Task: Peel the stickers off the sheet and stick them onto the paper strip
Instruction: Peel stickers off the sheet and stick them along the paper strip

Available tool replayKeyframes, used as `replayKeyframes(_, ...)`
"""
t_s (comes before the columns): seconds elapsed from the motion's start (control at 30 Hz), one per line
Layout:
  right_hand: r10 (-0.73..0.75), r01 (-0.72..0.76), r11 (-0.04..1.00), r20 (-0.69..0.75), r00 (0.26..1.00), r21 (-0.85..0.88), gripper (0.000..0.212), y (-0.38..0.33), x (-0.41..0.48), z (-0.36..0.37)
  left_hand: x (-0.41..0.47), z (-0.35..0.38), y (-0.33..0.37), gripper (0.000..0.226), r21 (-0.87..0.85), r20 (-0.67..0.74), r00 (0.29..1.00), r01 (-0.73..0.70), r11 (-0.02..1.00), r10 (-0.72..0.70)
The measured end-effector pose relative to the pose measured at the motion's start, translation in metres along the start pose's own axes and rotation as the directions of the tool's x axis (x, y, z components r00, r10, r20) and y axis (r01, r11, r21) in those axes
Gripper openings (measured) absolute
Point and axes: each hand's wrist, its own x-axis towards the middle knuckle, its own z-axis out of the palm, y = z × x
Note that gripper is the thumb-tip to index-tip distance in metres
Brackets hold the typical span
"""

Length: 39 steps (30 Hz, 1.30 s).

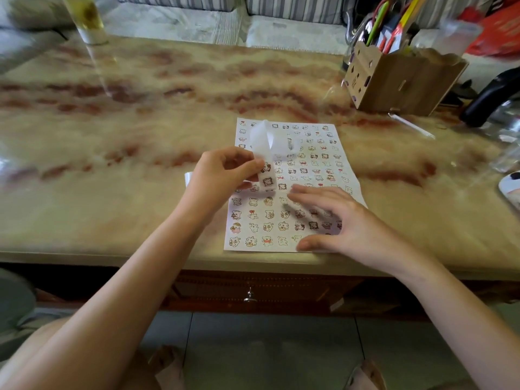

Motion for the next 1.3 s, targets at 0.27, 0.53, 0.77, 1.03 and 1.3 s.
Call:
replayKeyframes(0.27,0.031,-0.031,0.999,-0.038,0.999,-0.007,0.082,0.001,0.006,-0.001,0.003,-0.005,-0.002,0.002,0.017,-0.023,1.000,-0.018,1.000,0.019)
replayKeyframes(0.53,0.118,-0.113,0.991,0.066,0.991,-0.067,0.094,0.011,0.013,-0.006,0.004,-0.008,-0.001,0.009,-0.015,-0.050,0.998,-0.028,1.000,0.027)
replayKeyframes(0.77,0.049,-0.040,0.996,0.106,0.993,-0.085,0.084,0.016,0.006,-0.013,0.003,-0.009,0.000,0.009,-0.022,-0.044,0.999,-0.031,0.999,0.030)
replayKeyframes(1.03,0.022,-0.022,0.999,-0.002,1.000,-0.026,0.065,0.021,0.008,-0.015,0.006,-0.007,-0.001,0.005,-0.033,-0.034,0.999,-0.028,0.999,0.027)
replayKeyframes(1.3,-0.030,0.021,0.998,-0.139,0.990,-0.066,0.053,0.009,0.012,-0.017,0.011,-0.011,-0.001,0.013,-0.037,-0.084,0.995,-0.050,0.998,0.047)
